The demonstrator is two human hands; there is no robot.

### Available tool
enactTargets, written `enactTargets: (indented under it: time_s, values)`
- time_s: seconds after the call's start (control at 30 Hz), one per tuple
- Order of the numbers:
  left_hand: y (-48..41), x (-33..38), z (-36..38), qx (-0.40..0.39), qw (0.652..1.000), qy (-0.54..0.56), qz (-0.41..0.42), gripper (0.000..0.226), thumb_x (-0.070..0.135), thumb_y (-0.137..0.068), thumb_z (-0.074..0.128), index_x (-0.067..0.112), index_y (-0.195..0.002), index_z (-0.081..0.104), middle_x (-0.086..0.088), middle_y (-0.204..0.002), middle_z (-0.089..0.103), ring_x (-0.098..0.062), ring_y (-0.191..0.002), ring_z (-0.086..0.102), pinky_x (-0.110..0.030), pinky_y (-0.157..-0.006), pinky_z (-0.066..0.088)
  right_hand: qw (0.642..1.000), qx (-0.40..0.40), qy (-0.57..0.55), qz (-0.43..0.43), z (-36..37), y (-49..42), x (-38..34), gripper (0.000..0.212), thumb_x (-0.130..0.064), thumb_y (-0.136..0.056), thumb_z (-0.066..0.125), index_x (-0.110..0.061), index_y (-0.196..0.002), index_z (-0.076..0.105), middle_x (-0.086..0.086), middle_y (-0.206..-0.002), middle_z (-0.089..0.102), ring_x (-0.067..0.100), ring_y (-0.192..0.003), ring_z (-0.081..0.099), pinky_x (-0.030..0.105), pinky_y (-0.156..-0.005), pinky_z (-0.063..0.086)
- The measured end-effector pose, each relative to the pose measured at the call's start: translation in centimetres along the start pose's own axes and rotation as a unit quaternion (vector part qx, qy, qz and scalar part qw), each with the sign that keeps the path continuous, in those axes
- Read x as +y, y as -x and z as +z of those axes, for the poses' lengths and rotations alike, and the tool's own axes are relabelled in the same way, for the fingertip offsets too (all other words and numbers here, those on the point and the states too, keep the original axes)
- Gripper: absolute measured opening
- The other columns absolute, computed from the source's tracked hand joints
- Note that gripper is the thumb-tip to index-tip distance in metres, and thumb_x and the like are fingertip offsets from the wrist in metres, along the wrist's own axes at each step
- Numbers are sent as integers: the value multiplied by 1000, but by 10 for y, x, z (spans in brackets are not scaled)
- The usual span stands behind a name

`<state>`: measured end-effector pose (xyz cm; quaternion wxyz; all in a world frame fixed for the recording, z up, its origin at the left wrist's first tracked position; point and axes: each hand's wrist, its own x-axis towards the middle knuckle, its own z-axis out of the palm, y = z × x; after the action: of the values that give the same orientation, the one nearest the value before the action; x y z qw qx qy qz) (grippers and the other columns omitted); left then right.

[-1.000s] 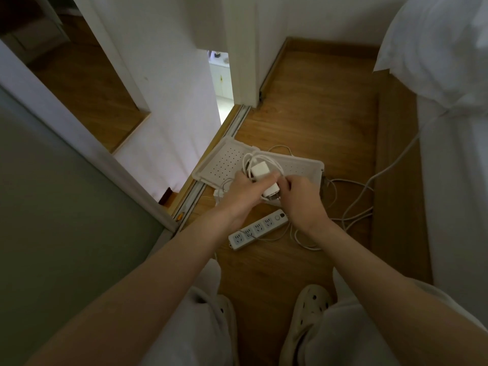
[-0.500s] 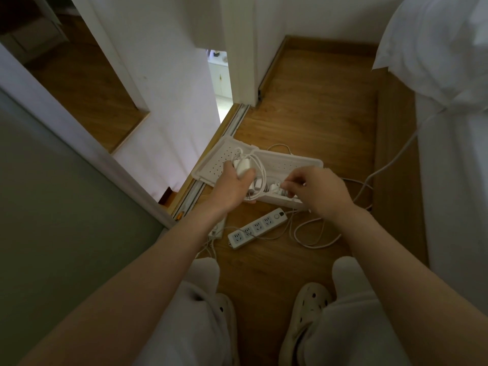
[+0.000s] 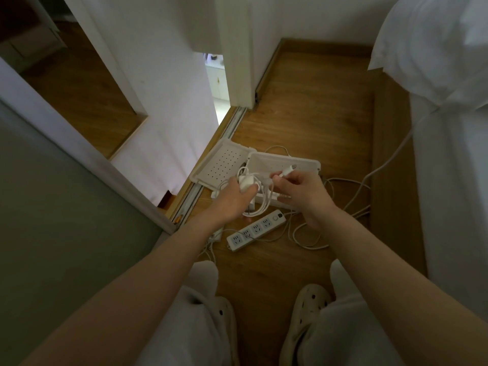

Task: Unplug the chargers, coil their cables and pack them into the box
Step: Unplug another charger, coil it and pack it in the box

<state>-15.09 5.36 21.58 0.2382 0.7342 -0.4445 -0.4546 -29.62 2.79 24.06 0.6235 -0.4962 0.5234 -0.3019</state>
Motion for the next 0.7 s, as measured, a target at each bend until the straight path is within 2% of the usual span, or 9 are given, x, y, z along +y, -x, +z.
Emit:
enactTargets:
  time_s: [0.1, 0.17, 0.23, 0.3, 0.4, 0.43, 0.57, 0.63, 0.7]
  values:
    - [-2, 2, -1, 8, 998, 54, -13, 44, 34, -97, 46, 10, -131, 33, -8, -106, 53, -26, -90, 63, -49, -73, 58, 997, 17, -56, 41, -8, -2, -3, 16, -12, -95, 49, -9, -90, 65, 4, -88, 63, 13, -80, 63, 23, -73, 56]
    - [-2, 4, -1, 12, 993, 119, -21, 39, 30, -98, 44, 9, -130, 35, -7, -103, 53, -19, -82, 62, -33, -62, 60, 997, 8, -29, 69, -9, -3, -2, 22, -14, -98, 44, -6, -102, 65, 12, -92, 63, 19, -79, 63, 24, -71, 58]
    - [1, 7, 0, 16, 991, 129, -8, 34, 30, -99, 43, 11, -126, 37, -7, -102, 55, -20, -83, 63, -30, -62, 59, 993, 7, 103, 63, -6, -8, 5, 26, -17, -98, 44, -8, -110, 64, 16, -90, 64, 22, -74, 60, 31, -71, 55]
    - [4, 9, 3, 16, 992, 122, 10, 30, 32, -99, 42, 14, -122, 37, -4, -96, 56, -23, -88, 63, -38, -75, 57, 967, 17, 252, 31, -3, -12, 11, 26, -16, -98, 45, -7, -113, 64, 8, -81, 61, 14, -65, 53, 24, -59, 46]
    - [4, 9, 5, 15, 992, 127, 17, 34, 36, -98, 42, 14, -124, 38, -7, -101, 59, -24, -92, 64, -43, -81, 55, 931, 29, 364, 1, -3, -14, 16, 25, -5, -96, 46, -4, -112, 65, 12, -95, 65, 18, -77, 57, 26, -64, 48]
    - [3, 9, 5, 18, 992, 122, 20, 38, 37, -97, 43, 13, -126, 39, -9, -105, 60, -27, -95, 65, -46, -84, 55, 930, 26, 366, -2, -3, -14, 16, 24, -6, -96, 47, -4, -111, 66, 12, -96, 66, 18, -78, 58, 28, -67, 50]
    - [2, 8, 2, 21, 993, 113, 21, 41, 37, -97, 42, 13, -130, 37, -7, -103, 59, -29, -98, 64, -51, -86, 54, 954, -26, 295, -42, -2, -6, 9, 22, -15, -94, 52, -3, -104, 67, 0, -71, 58, 14, -63, 52, 20, -60, 43]
    - [2, 7, 1, 17, 993, 120, 10, 41, 36, -98, 41, 13, -131, 37, -8, -104, 59, -28, -96, 64, -44, -83, 56, 960, -46, 271, -51, -2, -5, 6, 20, -13, -94, 51, -4, -102, 67, 7, -82, 63, 21, -75, 55, 26, -69, 47]
    - [1, 6, 1, 9, 990, 140, -2, 42, 35, -98, 41, 12, -133, 38, -12, -110, 60, -25, -92, 64, -38, -76, 55, 969, -52, 240, -33, -1, -6, 5, 20, -10, -95, 50, -5, -104, 66, 8, -90, 64, 19, -80, 55, 27, -73, 46]
